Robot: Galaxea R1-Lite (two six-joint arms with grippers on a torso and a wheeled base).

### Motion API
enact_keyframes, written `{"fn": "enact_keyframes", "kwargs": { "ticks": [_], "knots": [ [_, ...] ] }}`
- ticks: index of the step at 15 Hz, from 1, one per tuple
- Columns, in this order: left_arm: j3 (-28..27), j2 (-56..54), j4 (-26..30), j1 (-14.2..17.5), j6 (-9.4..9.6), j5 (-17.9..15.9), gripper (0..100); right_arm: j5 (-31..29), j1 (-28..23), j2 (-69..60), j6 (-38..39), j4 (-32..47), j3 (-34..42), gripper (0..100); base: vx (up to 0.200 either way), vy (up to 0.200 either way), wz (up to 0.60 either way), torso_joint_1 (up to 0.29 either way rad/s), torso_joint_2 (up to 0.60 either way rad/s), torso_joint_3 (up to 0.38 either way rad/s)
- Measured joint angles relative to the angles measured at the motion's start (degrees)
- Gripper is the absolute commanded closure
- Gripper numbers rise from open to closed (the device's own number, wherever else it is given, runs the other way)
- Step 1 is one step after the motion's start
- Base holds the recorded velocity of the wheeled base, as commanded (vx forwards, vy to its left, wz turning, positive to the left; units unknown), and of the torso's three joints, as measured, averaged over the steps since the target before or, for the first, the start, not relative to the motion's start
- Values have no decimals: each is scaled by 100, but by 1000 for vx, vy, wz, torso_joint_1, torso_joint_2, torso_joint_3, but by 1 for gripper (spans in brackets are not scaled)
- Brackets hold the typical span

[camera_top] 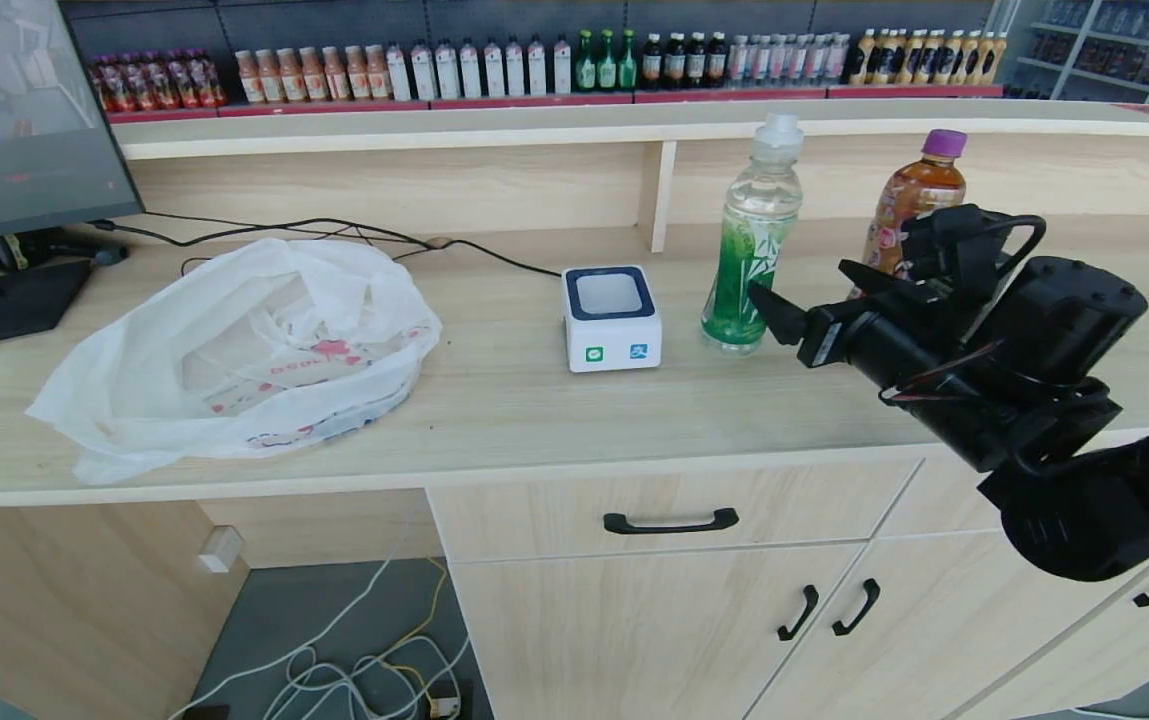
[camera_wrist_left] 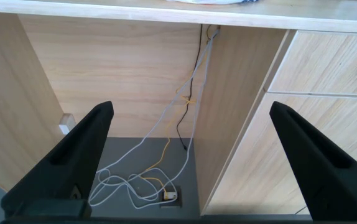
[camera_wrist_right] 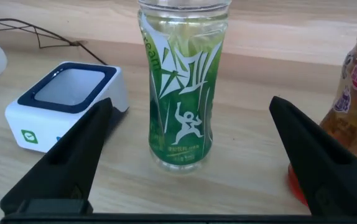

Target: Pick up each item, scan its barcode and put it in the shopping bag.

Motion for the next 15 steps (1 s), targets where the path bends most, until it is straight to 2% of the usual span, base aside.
{"fn": "enact_keyframes", "kwargs": {
  "ticks": [3, 9, 15],
  "knots": [
    [0, 0, 0, 2, 0, 0, 0, -9, 33, 312, 134, -5, -467, 0, 0, 0, 0, 0, 0, 0],
    [0, 0, 0, 0, 0, 0, 0, 7, 49, 686, 169, 0, -745, 0, 0, 0, 0, 0, 0, 0],
    [0, 0, 0, 0, 0, 0, 0, 38, 49, 1130, 332, 11, -1329, 0, 0, 0, 0, 0, 0, 0]
  ]
}}
